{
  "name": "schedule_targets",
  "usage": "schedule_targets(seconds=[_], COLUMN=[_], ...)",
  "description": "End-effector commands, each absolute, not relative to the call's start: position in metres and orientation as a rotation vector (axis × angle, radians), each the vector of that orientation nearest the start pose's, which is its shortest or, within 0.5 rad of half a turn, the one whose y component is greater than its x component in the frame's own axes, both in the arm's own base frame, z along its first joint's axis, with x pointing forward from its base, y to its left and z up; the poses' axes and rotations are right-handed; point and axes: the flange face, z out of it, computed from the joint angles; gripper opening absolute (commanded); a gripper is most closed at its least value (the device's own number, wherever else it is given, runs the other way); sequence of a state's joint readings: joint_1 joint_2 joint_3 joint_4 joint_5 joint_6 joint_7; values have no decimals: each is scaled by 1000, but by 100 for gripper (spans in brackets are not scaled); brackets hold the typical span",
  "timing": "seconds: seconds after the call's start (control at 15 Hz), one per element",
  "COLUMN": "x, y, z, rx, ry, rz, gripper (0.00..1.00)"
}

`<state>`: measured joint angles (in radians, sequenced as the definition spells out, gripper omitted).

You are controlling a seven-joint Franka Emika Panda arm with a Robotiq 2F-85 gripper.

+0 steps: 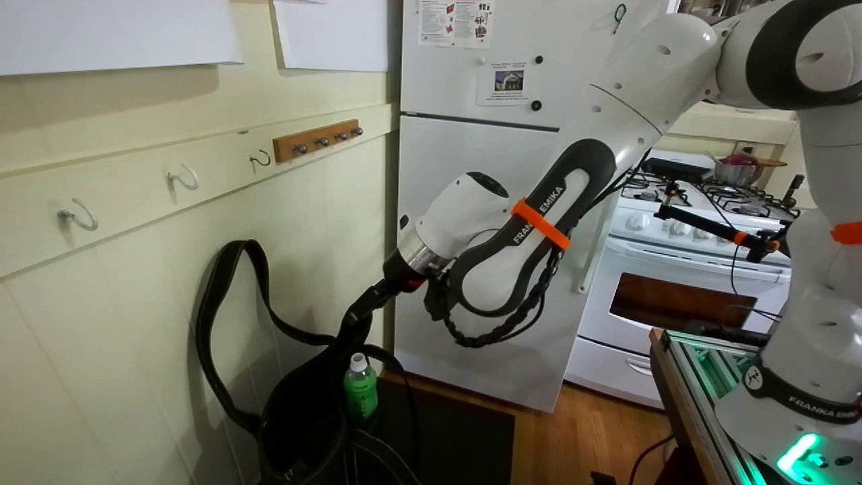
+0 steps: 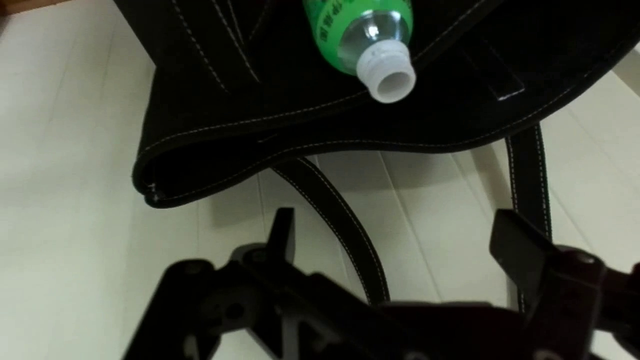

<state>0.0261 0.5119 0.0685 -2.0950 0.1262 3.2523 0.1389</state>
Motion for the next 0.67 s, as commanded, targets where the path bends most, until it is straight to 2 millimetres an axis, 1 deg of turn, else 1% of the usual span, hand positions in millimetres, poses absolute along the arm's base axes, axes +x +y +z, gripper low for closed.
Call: schedule_targets(seconds=[0.0,0.2,0.4,0.6], x=[596,583,573,565], y=[23,13,3,-9], z=[267,280,294,300], rx=[-2944,-2990,-3014,-3048], ry=[199,108,-10,-83], rz=[-779,-612,-482,-374], gripper=[100,100,100,100])
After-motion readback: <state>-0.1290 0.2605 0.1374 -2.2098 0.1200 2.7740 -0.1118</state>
